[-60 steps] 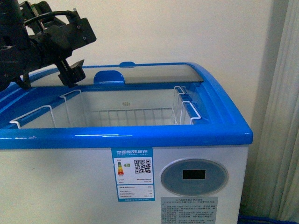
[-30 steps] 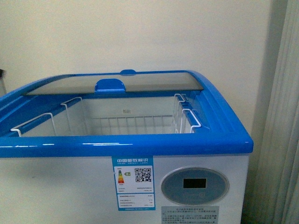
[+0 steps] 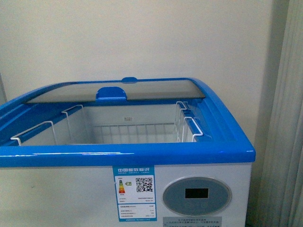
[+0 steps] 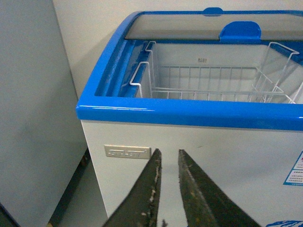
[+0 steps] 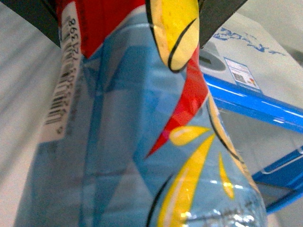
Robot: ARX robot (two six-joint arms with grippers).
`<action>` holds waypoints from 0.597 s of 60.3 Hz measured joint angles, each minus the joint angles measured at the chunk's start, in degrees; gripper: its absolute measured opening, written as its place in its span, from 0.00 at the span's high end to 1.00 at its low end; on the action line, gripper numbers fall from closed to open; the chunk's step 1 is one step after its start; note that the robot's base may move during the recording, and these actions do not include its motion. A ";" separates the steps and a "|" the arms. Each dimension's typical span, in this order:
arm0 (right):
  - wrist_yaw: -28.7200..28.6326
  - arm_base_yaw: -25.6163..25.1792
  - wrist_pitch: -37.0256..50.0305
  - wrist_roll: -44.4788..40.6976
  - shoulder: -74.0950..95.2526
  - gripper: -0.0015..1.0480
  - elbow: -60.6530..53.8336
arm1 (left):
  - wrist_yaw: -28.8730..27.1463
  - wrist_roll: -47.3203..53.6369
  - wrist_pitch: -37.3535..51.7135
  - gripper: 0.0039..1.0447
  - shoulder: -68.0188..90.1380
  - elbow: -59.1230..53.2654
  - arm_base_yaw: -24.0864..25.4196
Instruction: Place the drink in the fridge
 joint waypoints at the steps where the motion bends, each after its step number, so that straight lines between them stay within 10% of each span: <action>1: -0.74 0.50 0.22 -0.96 1.07 0.59 0.98 | 0.00 -0.04 0.00 0.89 -0.28 -0.22 0.00; 14: -5.11 10.56 -8.26 -23.82 23.93 0.59 23.15 | 0.00 -0.48 -0.24 0.98 -4.85 -3.89 0.00; 36: 10.36 19.91 -21.51 -53.86 61.11 0.59 55.01 | 0.00 -0.50 -4.70 0.98 -13.55 -8.28 0.00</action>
